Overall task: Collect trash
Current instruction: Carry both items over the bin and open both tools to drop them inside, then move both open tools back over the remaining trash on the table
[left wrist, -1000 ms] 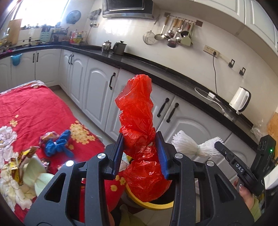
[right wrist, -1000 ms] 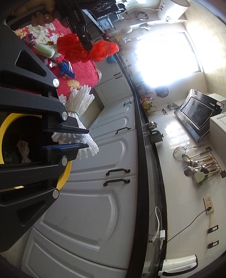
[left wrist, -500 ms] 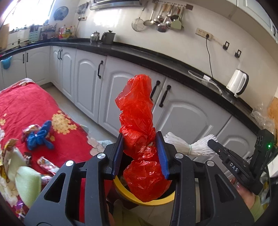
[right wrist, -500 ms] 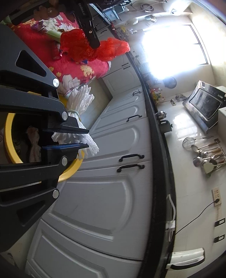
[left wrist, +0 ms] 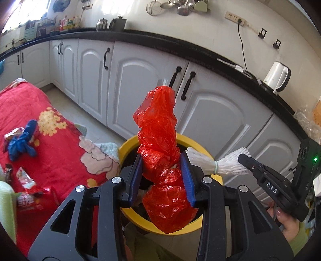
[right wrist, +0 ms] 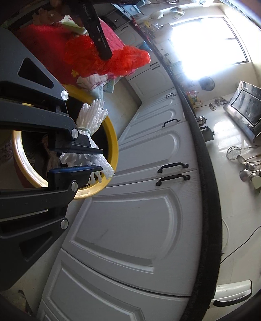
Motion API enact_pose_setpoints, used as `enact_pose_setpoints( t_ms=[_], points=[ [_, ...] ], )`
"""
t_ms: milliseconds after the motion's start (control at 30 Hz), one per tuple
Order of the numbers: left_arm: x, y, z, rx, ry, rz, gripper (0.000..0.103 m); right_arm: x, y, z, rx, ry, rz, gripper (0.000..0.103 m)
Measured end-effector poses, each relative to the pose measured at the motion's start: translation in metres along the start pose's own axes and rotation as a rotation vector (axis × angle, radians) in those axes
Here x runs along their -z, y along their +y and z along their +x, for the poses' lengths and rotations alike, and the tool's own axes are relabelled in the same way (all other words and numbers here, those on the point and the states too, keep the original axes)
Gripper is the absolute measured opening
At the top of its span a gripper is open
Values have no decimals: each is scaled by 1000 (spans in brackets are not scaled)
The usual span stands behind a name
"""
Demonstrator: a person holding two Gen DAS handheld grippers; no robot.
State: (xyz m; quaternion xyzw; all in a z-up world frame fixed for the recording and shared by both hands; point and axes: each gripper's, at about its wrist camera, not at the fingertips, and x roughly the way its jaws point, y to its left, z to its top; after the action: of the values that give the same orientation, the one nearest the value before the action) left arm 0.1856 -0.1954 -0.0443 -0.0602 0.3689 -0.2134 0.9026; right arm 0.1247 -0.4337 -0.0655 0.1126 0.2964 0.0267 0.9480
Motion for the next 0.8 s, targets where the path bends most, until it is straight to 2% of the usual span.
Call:
enact_pose_setpoints(
  t_ms=[367, 400, 467, 500, 600, 700, 800],
  points=[
    [13, 4, 28, 10, 78, -16, 32, 9, -6, 12, -19, 52, 28, 14],
    [13, 4, 29, 17, 84, -19, 34, 10, -4, 11, -22, 54, 33, 16],
    [15, 5, 32, 25, 96, -25, 38, 9, -6, 13, -26, 59, 45, 28],
    [15, 6, 33, 23, 98, -28, 42, 9, -7, 13, -26, 57, 51, 36],
    [16, 9, 33, 13, 106, -40, 55, 8, -11, 11, -23, 54, 70, 40],
    [16, 11, 29, 5, 101, -49, 73, 6, -15, 8, -17, 40, 88, 49],
    [14, 13, 21, -9, 85, -52, 87, 4, -13, 6, -16, 28, 89, 55]
  ],
)
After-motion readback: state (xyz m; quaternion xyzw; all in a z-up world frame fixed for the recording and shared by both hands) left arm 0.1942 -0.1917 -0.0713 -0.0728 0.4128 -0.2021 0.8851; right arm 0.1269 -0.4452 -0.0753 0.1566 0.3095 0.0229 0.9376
